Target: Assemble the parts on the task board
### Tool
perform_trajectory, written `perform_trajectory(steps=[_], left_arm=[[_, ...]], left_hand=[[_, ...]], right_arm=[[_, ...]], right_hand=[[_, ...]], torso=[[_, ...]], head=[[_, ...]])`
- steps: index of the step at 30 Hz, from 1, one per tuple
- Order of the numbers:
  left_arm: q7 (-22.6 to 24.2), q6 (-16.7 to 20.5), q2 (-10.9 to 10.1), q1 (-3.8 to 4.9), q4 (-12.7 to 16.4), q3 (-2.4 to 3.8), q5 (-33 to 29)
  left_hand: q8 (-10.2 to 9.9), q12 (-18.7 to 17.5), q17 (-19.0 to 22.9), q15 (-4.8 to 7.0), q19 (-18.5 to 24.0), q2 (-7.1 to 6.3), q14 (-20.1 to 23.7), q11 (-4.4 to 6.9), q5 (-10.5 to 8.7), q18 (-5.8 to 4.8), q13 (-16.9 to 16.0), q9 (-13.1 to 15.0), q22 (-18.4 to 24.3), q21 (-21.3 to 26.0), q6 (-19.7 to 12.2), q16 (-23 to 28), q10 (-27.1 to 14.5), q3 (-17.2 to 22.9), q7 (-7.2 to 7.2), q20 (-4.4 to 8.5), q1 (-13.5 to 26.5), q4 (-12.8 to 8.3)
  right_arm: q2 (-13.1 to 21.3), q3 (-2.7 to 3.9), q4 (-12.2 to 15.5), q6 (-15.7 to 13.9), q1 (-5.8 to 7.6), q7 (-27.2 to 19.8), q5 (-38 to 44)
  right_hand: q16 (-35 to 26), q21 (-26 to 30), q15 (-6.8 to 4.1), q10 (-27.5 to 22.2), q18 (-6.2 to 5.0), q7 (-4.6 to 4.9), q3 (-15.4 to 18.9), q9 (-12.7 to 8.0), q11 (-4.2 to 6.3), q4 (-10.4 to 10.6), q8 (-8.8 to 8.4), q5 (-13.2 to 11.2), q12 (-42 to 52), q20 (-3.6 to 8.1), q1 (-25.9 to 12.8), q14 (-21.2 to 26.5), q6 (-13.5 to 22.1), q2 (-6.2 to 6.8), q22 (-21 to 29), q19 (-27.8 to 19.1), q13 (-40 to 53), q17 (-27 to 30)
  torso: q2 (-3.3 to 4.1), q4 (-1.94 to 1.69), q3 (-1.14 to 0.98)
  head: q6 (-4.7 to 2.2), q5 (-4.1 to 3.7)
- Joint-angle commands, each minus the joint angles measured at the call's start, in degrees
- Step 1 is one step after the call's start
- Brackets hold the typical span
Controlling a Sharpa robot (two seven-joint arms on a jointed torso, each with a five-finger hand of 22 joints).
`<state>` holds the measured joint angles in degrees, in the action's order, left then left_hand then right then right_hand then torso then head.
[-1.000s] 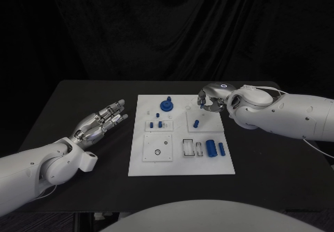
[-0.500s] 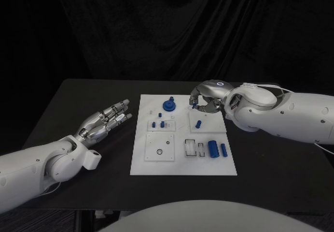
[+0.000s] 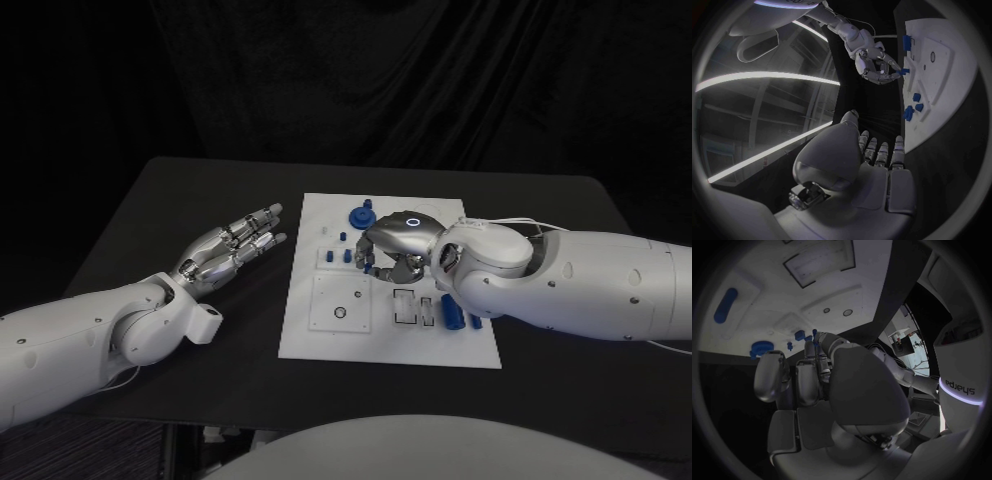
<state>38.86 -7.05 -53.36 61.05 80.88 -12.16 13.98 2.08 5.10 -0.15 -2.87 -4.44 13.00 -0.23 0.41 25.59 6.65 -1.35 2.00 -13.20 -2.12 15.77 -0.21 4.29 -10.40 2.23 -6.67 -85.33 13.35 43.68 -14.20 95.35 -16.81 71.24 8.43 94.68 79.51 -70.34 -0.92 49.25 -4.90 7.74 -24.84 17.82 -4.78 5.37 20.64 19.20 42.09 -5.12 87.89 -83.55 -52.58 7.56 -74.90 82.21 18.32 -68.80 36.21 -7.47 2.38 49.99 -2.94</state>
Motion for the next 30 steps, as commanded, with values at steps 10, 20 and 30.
perform_trajectory(steps=[10,20,30], left_arm=[[6.1,-0.8,0.5,-1.1,-0.2,0.05,-0.4],[5.9,-1.1,0.7,-1.47,-0.5,0.06,-0.4],[5.6,-1.4,1.0,-1.62,-0.8,0.06,-0.4]], left_hand=[[-0.2,0.3,0.0,0.07,0.0,-0.27,0.0,-0.27,0.18,1.2,0.0,0.0,0.1,-0.1,-0.1,0.1,0.2,0.2,-0.45,0.05,-0.3,-0.4],[-0.2,0.2,0.0,0.08,0.0,-0.21,0.0,-0.27,0.13,1.21,0.0,0.0,0.2,-0.1,-0.1,0.1,0.1,0.3,-0.54,0.06,-0.4,-0.5],[-0.2,0.2,0.0,0.07,0.0,-0.11,-0.1,-0.22,0.09,1.21,0.0,0.0,0.3,-0.1,-0.1,0.1,0.1,0.5,-0.72,0.05,-0.4,-0.6]], right_arm=[[-3.3,0.03,-3.1,1.3,-2.96,-0.6,3.8],[-4.1,0.03,-3.8,1.3,-3.61,-0.9,3.8],[-4.2,0.03,-3.8,1.3,-4.21,-1.0,3.8]], right_hand=[[0.3,-0.2,0.05,1.8,0.64,-0.01,-0.4,0.1,1.24,-0.1,-0.03,-0.2,-0.4,-0.04,0.0,-0.8,0.5,0.72,-9.5,0.3,-0.1,0.0],[0.3,-0.2,0.05,1.9,0.64,0.01,-0.5,0.1,1.23,-0.1,-0.07,-0.2,-0.5,-0.03,0.1,-0.9,0.6,0.78,-9.5,0.3,-0.1,0.0],[0.2,-0.2,0.05,2.0,0.63,0.01,-0.6,0.1,1.23,-0.3,-0.11,-0.1,-0.5,-0.01,0.2,-0.9,0.6,0.82,-9.5,0.3,-0.2,0.0]], torso=[[-0.05,-0.16,0.13],[-0.09,0.22,-0.02],[-0.14,0.22,-0.03]], head=[[0.01,0.68],[0.01,1.17],[0.01,1.41]])
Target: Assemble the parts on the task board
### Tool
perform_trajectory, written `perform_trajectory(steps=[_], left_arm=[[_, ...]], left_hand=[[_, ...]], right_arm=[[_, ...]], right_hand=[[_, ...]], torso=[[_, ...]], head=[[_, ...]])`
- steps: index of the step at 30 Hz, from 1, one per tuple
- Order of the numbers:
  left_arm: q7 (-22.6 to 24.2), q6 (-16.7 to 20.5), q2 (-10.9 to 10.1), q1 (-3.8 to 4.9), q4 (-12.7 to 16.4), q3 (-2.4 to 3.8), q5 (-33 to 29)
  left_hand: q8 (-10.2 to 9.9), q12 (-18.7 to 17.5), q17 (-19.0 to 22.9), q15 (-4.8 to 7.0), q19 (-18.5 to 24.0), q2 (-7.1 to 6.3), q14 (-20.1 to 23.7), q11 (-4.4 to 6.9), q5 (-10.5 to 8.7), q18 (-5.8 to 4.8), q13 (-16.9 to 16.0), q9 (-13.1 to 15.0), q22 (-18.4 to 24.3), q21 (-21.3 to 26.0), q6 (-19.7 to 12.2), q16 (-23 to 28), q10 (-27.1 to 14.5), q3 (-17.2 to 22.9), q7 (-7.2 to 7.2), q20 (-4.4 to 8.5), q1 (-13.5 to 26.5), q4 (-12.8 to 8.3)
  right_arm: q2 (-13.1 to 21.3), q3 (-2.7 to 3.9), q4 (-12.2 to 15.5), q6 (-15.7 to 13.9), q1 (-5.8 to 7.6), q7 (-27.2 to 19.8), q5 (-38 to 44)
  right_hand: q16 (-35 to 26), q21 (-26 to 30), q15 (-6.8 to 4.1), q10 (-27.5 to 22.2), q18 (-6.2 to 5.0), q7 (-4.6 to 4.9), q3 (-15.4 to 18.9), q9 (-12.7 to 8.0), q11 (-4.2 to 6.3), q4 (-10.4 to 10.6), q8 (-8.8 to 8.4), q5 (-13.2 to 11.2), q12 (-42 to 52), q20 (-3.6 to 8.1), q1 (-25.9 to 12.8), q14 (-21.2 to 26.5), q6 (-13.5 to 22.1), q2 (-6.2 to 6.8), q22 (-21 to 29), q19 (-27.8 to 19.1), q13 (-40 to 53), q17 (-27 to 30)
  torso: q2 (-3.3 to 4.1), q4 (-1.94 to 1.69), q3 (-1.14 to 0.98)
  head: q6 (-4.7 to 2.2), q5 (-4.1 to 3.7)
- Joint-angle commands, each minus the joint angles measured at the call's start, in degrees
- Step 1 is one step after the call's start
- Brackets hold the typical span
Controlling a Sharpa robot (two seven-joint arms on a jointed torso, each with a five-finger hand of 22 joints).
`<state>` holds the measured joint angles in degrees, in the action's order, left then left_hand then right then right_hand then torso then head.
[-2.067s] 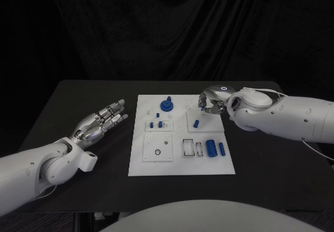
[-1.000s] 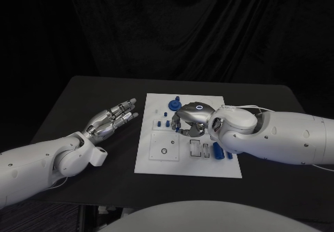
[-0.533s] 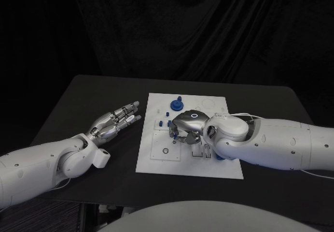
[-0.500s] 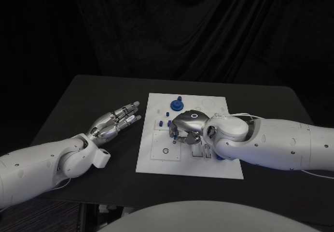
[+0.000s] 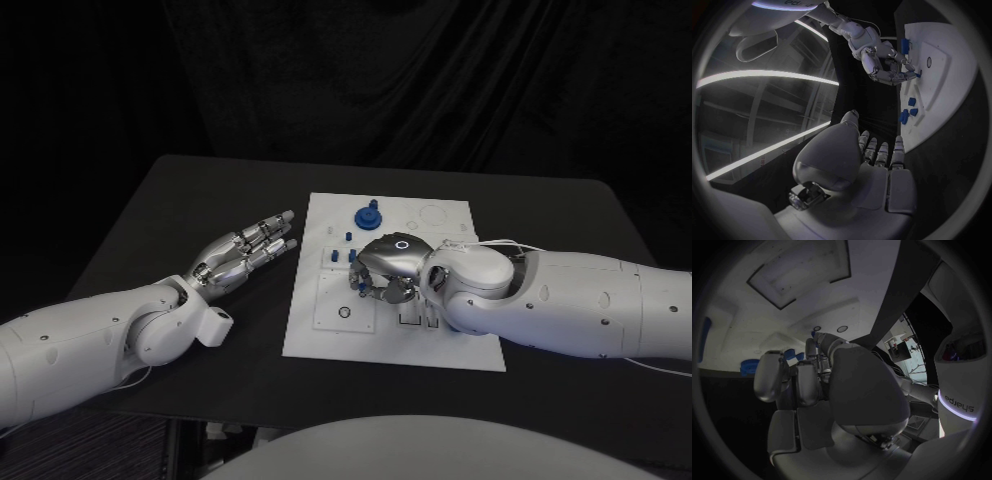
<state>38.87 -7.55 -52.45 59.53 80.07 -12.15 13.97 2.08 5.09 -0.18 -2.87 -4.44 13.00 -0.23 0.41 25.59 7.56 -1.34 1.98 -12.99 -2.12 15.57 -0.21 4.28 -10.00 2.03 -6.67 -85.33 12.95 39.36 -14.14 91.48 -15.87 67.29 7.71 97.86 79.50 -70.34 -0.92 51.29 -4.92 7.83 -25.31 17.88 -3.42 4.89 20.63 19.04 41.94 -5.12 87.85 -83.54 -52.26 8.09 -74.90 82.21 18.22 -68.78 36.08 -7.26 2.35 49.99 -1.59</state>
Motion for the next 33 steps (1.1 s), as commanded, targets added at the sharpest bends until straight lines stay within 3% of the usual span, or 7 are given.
perform_trajectory(steps=[1,33], left_arm=[[5.6,-0.9,0.1,-0.11,0.0,0.05,-0.4],[4.1,-1.7,0.6,-0.36,-0.8,0.05,-0.4]], left_hand=[[-0.2,0.2,0.1,0.07,0.0,-0.11,-0.1,-0.22,0.09,0.3,0.0,0.0,0.0,-0.1,0.1,0.1,0.1,0.1,-0.52,0.05,-0.4,-0.2],[-0.2,0.1,0.1,-0.11,0.0,0.06,0.0,-0.38,-0.21,0.26,0.0,0.0,0.1,-0.1,-0.3,0.1,-0.1,0.4,-0.4,-0.06,-0.3,-0.3]], right_arm=[[0.2,-0.02,0.1,0.4,-0.28,-0.2,0.6],[1.1,-0.02,1.4,1.0,-0.36,0.3,0.6]], right_hand=[[0.3,-0.2,0.04,0.0,0.65,-0.08,-0.2,0.0,-0.13,0.2,-0.09,0.0,-0.4,-0.01,0.3,-0.9,0.3,0.29,-9.5,0.3,-0.1,0.0],[0.2,-0.1,0.12,0.1,0.64,-0.01,-0.2,0.2,-0.23,0.5,-0.06,-0.1,-0.9,-0.04,-0.5,-0.9,0.1,0.36,-9.5,0.3,-0.3,0.1]], torso=[[-0.03,0.02,0.01],[-0.06,0.0,0.08]], head=[[0.01,0.07],[0.01,0.37]])
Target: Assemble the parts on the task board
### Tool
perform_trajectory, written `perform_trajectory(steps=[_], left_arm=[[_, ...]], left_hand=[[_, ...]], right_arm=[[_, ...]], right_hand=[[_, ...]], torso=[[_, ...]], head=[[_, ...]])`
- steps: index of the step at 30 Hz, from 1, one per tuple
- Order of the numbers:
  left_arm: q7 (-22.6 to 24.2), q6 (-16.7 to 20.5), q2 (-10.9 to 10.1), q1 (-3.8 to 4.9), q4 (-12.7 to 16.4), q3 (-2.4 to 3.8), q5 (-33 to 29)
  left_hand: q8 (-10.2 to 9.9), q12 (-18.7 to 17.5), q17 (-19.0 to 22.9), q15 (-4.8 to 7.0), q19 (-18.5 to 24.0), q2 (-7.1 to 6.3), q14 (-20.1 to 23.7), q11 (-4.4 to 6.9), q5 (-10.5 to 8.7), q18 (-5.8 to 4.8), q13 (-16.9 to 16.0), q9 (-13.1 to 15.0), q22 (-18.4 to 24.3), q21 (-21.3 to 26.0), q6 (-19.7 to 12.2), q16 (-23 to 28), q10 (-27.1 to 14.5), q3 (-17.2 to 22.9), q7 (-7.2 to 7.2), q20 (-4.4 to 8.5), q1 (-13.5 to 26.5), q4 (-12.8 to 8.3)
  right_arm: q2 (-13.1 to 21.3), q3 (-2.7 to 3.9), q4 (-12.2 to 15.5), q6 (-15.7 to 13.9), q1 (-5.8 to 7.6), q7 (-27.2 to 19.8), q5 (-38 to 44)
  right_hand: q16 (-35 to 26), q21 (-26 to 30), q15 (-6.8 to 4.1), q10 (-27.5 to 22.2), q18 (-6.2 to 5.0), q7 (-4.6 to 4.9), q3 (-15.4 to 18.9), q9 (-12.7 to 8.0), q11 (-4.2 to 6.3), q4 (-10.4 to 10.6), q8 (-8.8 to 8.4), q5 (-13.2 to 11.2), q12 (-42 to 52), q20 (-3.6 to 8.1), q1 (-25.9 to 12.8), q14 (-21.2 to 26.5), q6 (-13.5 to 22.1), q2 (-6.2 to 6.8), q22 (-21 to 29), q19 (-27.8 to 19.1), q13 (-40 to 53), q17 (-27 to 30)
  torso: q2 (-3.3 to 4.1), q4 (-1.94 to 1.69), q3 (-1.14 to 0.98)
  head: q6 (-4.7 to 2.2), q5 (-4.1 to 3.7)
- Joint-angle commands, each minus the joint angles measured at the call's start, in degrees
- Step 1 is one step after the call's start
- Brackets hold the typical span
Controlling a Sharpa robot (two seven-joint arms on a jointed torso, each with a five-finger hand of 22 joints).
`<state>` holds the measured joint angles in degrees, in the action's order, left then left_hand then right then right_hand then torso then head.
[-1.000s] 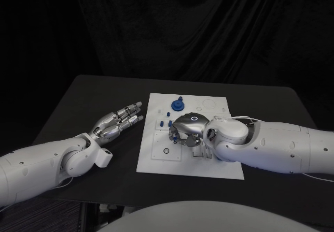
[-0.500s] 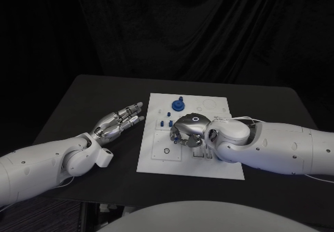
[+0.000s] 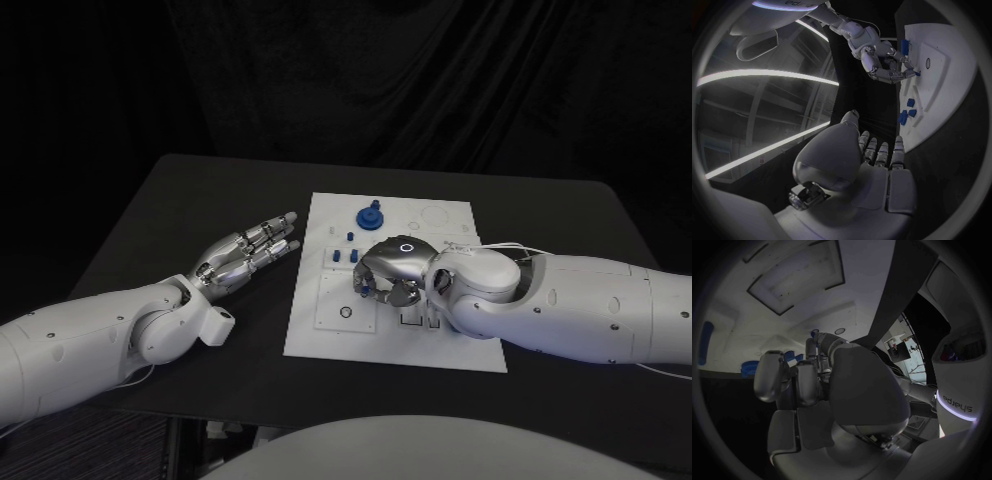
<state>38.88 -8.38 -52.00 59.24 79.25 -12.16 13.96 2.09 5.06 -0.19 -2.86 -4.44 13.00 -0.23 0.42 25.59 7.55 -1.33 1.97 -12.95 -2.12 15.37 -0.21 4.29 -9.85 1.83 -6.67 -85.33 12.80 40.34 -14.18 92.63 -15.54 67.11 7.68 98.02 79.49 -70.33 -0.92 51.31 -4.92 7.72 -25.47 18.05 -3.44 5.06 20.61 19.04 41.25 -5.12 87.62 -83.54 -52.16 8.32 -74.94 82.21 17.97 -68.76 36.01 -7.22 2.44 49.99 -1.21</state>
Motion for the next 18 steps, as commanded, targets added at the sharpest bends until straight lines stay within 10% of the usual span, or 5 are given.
perform_trajectory(steps=[1,18], left_arm=[[4.1,-0.8,0.2,-0.07,0.0,0.05,-0.4],[3.5,-1.2,0.5,-0.27,-0.4,0.05,-0.4]], left_hand=[[-0.2,0.1,0.1,-0.13,0.0,0.1,0.0,-0.37,-0.27,0.26,0.0,0.0,0.1,-0.1,-0.1,0.1,-0.1,0.3,-0.19,-0.08,-0.2,-0.1],[-0.2,0.1,0.1,-0.18,0.0,0.16,-0.1,-0.39,-0.39,0.25,0.0,0.0,0.1,-0.1,-0.2,0.1,-0.1,0.3,-0.19,-0.12,-0.2,-0.1]], right_arm=[[0.1,0.02,0.3,0.7,-0.17,0.3,0.5],[0.0,0.01,0.3,1.4,-0.18,0.3,0.5]], right_hand=[[0.1,-0.2,0.13,0.0,0.64,0.09,-0.1,0.0,-0.21,0.3,-0.04,-0.1,-0.2,-0.05,-0.3,-0.9,0.0,0.13,-9.4,0.3,-0.1,0.1],[0.1,-0.1,0.18,0.0,0.62,0.04,-0.2,0.2,-0.26,0.9,0.07,-0.4,-1.3,-0.11,-1.3,-0.9,-0.2,-0.1,-9.4,0.2,-0.6,0.2]], torso=[[0.02,-0.05,0.0],[0.01,-0.03,0.06]], head=[[0.01,0.01],[0.01,0.18]])
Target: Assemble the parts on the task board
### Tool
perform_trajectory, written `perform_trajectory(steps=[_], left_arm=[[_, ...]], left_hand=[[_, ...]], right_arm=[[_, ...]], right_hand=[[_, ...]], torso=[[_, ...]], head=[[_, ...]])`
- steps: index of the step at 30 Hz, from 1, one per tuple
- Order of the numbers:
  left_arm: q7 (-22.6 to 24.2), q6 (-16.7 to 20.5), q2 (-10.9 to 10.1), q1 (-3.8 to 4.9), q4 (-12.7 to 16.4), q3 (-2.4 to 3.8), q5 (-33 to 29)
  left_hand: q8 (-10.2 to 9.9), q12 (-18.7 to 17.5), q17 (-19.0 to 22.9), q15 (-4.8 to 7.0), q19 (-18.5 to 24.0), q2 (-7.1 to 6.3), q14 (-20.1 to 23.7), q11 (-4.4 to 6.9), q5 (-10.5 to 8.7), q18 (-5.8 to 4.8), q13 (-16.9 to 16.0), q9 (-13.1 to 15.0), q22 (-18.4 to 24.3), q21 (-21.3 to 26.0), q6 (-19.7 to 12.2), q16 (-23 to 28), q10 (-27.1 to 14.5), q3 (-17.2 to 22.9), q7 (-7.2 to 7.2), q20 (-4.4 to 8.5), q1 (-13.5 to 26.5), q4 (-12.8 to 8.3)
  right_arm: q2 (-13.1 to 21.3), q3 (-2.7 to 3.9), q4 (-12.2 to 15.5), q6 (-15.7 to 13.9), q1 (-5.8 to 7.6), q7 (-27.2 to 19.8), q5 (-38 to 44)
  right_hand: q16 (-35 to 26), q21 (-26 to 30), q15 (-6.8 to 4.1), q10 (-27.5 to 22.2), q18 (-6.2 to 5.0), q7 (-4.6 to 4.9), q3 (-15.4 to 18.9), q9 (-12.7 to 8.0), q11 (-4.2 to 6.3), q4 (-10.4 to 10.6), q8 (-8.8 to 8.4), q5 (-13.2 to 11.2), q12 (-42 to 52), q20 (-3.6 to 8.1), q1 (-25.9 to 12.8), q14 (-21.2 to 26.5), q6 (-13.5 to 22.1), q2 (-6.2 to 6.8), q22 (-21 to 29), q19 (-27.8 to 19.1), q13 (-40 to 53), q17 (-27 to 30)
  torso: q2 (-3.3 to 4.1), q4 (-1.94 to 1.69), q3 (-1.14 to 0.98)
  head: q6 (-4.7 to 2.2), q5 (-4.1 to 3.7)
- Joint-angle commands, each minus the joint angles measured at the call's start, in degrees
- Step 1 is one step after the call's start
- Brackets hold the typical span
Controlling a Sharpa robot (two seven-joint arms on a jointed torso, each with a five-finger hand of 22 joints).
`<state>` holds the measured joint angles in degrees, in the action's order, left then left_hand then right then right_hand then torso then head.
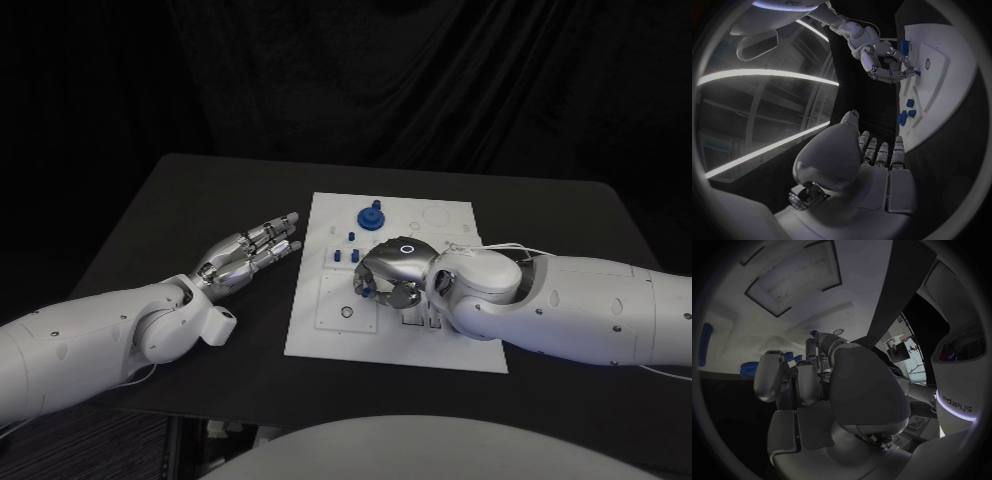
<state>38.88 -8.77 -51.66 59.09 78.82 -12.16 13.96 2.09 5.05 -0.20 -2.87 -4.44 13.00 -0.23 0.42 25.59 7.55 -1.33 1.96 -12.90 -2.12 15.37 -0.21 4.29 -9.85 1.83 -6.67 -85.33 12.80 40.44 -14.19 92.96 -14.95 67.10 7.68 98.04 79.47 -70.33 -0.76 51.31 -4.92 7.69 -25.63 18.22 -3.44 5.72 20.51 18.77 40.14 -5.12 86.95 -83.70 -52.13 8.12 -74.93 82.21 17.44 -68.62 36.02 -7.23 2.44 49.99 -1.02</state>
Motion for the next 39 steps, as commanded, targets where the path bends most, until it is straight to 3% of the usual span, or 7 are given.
perform_trajectory(steps=[1,18,23,27,31,35,39], left_arm=[[3.5,-0.8,0.2,-0.13,0.0,0.06,-0.4],[3.2,-1.2,0.4,-0.26,-0.2,0.06,-0.4],[3.2,-1.3,0.5,-0.3,-0.3,0.06,-0.4],[3.2,-1.3,0.5,-0.33,-0.3,0.06,-0.4],[3.2,-1.3,0.5,-0.35,-0.4,0.06,-0.4],[3.1,-1.4,0.6,-0.37,-0.5,0.06,-0.4],[3.2,-1.4,0.6,-0.42,-0.6,0.06,-0.4]], left_hand=[[-0.2,0.1,0.1,-0.18,0.0,0.16,-0.1,-0.39,-0.39,0.25,0.0,0.0,0.0,-0.1,-0.2,0.1,-0.1,0.3,-0.2,-0.12,-0.2,-0.1],[-0.2,0.1,0.1,-0.34,0.0,0.19,-0.1,-0.39,-0.67,0.21,0.0,0.0,0.1,-0.1,0.0,0.1,-0.2,0.5,-0.48,-0.23,0.0,-0.1],[-0.1,0.0,0.1,-0.42,-0.1,0.16,-0.1,-0.34,-0.76,0.19,0.0,0.1,0.1,-0.1,0.2,0.1,-0.2,0.6,-0.78,-0.29,0.0,-0.2],[-0.1,0.0,0.1,-0.42,-0.1,0.16,-0.1,-0.34,-0.76,0.19,0.0,0.1,0.1,-0.1,0.2,0.1,-0.2,0.6,-0.78,-0.29,0.0,-0.2],[-0.1,0.0,0.1,-0.44,-0.1,0.11,-0.1,-0.29,-0.84,0.18,0.0,0.1,0.1,-0.1,0.4,0.1,-0.2,0.6,-0.98,-0.31,0.0,-0.2],[0.0,0.1,0.1,-0.46,-0.1,0.05,-0.1,-0.16,-0.9,0.18,0.0,0.2,0.2,-0.1,0.8,0.1,-0.2,0.7,-1.39,-0.35,0.1,-0.3],[0.0,0.1,0.1,-0.46,-0.1,0.05,-0.1,-0.16,-0.9,0.18,0.0,0.2,0.2,-0.1,0.8,0.1,-0.2,0.7,-1.39,-0.35,0.1,-0.3]], right_arm=[[-0.1,0.01,-0.1,0.8,-0.17,0.3,0.5],[-0.9,0.01,-1.6,2.3,-0.23,0.5,0.5],[-1.0,0.01,-1.7,3.2,-0.36,0.4,0.5],[-1.0,0.01,-1.7,3.5,-0.4,0.2,0.5],[-0.8,0.01,-1.5,3.5,-0.42,0.2,0.5],[-0.5,0.01,-1.2,2.7,-0.43,0.0,0.5],[0.3,0.02,-0.7,0.7,-0.41,-0.3,0.5]], right_hand=[[0.1,-0.1,0.02,0.0,0.62,0.08,-0.1,0.0,-0.27,0.3,0.17,-0.2,-0.2,-0.11,-0.7,-0.7,-0.2,0.09,-9.4,0.2,-0.1,0.1],[-0.2,0.6,0.08,-0.2,0.48,0.13,-0.3,0.1,-0.36,0.0,-0.01,-0.2,-0.9,-0.15,-0.6,-0.5,0.2,0.23,-9.2,-0.1,-0.4,0.6],[-0.8,2.0,0.61,-1.5,0.23,0.75,-0.5,-0.4,-0.99,-0.1,-1.53,-0.6,-2.2,-0.51,-1.0,0.1,2.7,0.75,-8.8,-0.8,-0.8,1.5],[-1.6,4.0,1.19,-4.4,-0.14,0.93,-0.4,-1.5,-1.56,0.4,-4.01,-4.2,-3.3,-0.99,-1.9,1.0,6.2,1.67,-8.2,-1.9,-1.1,2.8],[-2.3,6.4,2.38,-9.0,-0.55,0.27,0.8,-2.9,-2.94,1.1,-6.68,-8.5,-3.8,-2.11,-2.7,2.2,9.8,2.75,-7.6,-3.3,-1.0,4.3],[-3.0,8.8,3.13,-13.9,-1.0,-0.41,2.6,-3.7,-3.77,1.9,-7.79,-11.2,-3.9,-2.93,-2.6,3.4,11.3,2.82,-7.0,-4.5,-0.9,5.7],[-3.3,10.5,3.39,-18.0,-1.33,-0.96,4.4,-4.3,-4.18,2.3,-8.21,-11.7,-3.5,-3.31,-1.8,4.3,11.8,2.66,-6.6,-5.5,-0.9,6.7]], torso=[[0.0,-0.01,0.06],[-0.01,-0.1,0.07],[-0.01,-0.09,0.07],[-0.03,-0.11,0.09],[-0.02,-0.07,0.08],[-0.02,-0.07,0.06],[0.01,-0.03,0.04]], head=[[0.01,0.0],[0.01,-0.05],[0.01,0.0],[0.01,0.03],[0.01,0.05],[0.01,0.07],[0.01,-0.01]])
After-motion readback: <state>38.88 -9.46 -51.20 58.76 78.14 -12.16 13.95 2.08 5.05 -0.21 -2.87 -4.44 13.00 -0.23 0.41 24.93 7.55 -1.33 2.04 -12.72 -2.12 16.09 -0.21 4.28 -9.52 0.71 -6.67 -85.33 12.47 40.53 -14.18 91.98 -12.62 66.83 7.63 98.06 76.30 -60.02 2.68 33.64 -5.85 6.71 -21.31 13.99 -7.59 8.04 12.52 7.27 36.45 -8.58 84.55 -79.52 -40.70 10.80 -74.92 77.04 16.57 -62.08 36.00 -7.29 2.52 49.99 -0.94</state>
